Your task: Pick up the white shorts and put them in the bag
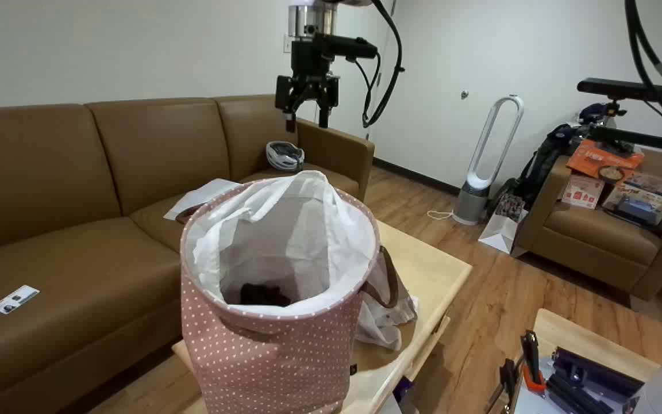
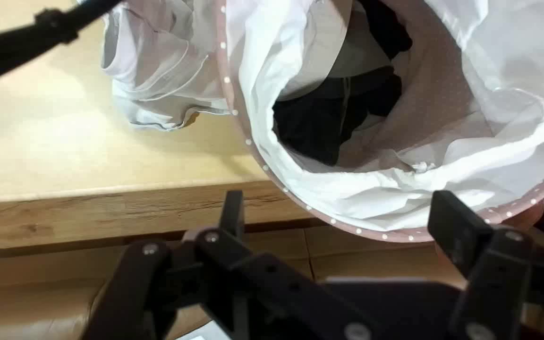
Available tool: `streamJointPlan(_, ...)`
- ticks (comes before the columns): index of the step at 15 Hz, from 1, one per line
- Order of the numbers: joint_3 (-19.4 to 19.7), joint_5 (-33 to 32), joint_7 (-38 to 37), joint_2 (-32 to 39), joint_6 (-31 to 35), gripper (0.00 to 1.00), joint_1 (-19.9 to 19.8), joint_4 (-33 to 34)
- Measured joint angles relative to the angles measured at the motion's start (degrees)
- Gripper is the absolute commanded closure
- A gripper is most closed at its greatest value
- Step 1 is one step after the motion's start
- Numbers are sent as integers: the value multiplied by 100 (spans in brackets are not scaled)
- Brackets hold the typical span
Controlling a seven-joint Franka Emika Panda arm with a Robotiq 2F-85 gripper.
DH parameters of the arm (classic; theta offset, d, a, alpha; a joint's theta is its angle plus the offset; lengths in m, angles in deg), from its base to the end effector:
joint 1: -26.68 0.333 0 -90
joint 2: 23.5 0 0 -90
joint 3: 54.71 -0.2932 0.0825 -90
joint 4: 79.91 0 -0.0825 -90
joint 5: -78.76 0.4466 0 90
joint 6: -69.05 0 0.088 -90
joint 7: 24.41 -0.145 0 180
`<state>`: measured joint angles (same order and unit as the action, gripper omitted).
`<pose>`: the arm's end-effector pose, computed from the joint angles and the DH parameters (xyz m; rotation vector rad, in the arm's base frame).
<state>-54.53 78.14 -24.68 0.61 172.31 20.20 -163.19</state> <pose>0.7182 -0.0849 0.3612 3.1264 -0.1845 -0.1138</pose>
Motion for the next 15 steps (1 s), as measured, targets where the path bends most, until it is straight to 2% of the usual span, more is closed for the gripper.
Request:
streamJointPlan(10, 14, -1, 0, 0, 3, 0, 5, 1)
streamJointPlan(13, 222, -33, -39, 62, -20, 0, 11, 179)
streamJointPlan(15, 447, -35, -42, 299, -292, 0, -34, 566)
